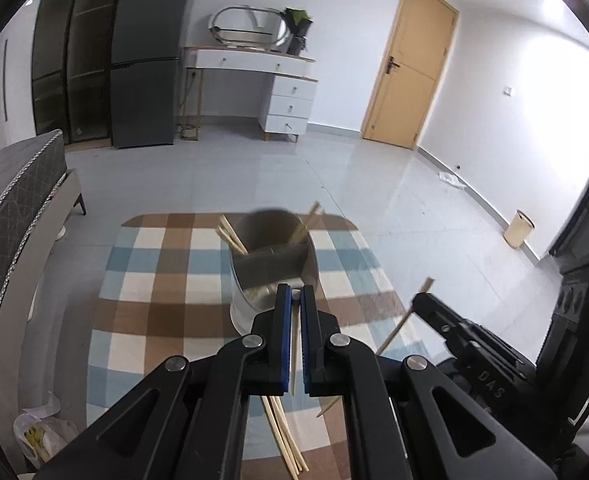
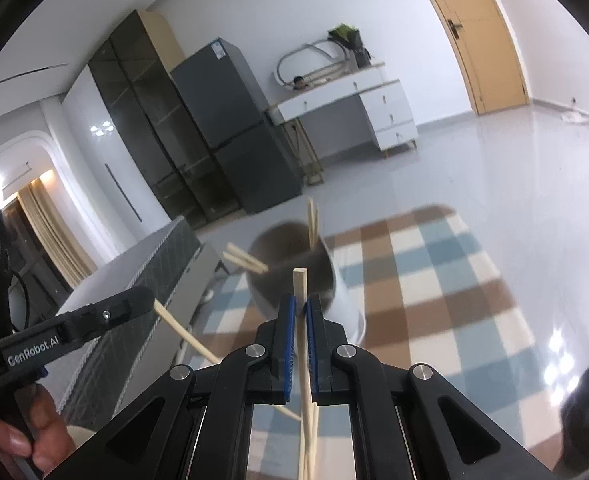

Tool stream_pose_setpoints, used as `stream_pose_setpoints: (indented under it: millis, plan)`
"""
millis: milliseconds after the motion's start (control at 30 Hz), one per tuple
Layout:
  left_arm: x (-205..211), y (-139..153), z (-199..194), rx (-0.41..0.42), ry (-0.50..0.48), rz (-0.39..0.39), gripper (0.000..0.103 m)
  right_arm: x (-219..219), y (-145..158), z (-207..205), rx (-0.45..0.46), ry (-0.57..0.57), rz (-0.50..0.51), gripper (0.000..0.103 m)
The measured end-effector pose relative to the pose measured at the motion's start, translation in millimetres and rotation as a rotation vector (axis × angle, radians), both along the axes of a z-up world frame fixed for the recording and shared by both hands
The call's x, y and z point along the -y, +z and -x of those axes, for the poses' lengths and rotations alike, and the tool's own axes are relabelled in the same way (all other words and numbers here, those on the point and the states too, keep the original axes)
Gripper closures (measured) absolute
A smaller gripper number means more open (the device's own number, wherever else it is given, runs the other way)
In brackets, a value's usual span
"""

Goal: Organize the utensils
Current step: 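Carry both held chopsticks up and over the grey caddy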

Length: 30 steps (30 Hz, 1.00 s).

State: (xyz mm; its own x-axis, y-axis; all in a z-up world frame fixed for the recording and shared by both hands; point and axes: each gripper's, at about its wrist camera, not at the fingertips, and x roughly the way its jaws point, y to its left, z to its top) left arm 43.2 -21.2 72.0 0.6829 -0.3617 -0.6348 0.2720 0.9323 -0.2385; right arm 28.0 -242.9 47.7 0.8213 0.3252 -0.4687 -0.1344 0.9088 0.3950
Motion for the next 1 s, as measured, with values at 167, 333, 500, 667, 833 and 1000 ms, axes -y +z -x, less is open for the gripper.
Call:
stream_pose_setpoints:
  millis: [167, 333, 500, 667, 833, 1000]
  plan:
    - [-6, 35, -19, 0.047, 0.018, 0.03, 0.103, 4, 42, -20, 0.08, -0.002, 0.015, 0.098]
    - [-11, 66, -44, 0.094, 0.037, 0.048, 0.103, -7, 77, -51, 0.141, 0.024, 0.043, 0.098]
    - [-16, 82, -73, 0.146, 0.056, 0.049, 0.103, -20, 106, -81, 0.193, 0.056, 0.062, 0.098]
    - [-15, 72, -101, 0.145, 0.049, 0.036, 0.103, -31, 119, -112, 0.219, 0.064, 0.079, 0.098]
    - [-15, 55, -123, 0.128, 0.04, 0.033, 0.103, -39, 116, -138, 0.229, 0.056, 0.086, 0.098]
    - [-16, 33, -138, 0.078, 0.039, 0.033, 0.103, -47, 100, -155, 0.218, 0.063, 0.11, 0.098]
